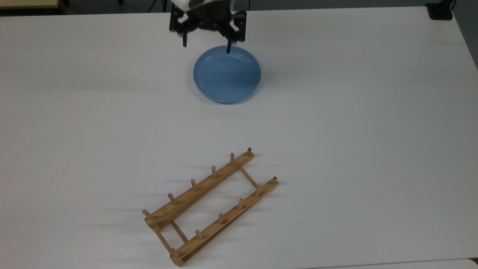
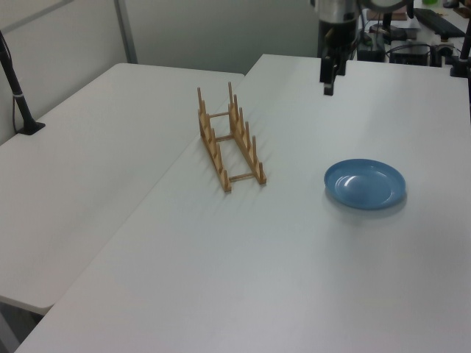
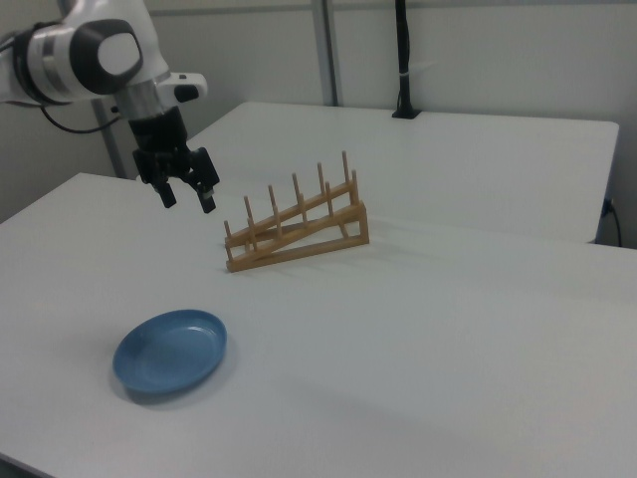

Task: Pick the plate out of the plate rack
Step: 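Open the gripper and raise it away from the plate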

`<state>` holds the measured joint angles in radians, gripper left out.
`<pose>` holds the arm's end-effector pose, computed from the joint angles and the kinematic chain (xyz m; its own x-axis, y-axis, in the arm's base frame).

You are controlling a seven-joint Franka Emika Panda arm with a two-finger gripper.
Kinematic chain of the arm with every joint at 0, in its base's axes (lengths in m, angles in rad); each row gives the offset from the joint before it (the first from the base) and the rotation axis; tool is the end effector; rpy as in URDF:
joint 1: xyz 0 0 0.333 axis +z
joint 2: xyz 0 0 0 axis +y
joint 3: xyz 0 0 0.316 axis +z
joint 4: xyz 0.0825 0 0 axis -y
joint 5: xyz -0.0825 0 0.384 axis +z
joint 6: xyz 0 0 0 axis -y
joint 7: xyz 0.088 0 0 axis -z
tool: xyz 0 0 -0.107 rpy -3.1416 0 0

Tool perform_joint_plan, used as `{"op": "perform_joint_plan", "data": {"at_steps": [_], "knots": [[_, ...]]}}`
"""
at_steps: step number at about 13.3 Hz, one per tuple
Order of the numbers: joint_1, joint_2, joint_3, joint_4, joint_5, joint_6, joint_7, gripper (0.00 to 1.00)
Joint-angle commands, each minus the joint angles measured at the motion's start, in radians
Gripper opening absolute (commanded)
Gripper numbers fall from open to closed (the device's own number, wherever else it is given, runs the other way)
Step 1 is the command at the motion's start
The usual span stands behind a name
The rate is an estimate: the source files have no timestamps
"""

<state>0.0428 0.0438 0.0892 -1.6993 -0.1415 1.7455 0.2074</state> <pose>0.5739 0.0625 0.5547 0.9984 -0.0491 0.0288 -0.0525 -0.9899 0.1320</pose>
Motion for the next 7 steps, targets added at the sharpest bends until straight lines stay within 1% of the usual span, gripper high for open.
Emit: {"op": "perform_joint_plan", "data": {"at_steps": [1,3,5,7], "knots": [[0.009,-0.087,-0.023,-0.068,-0.003,-0.024,0.024,1.00],[0.000,-0.088,-0.031,-0.066,0.019,-0.026,0.023,1.00],[0.000,-0.087,-0.051,-0.060,0.060,-0.027,0.012,1.00],[0.000,-0.088,-0.052,-0.060,0.063,-0.034,0.010,1.00]]}}
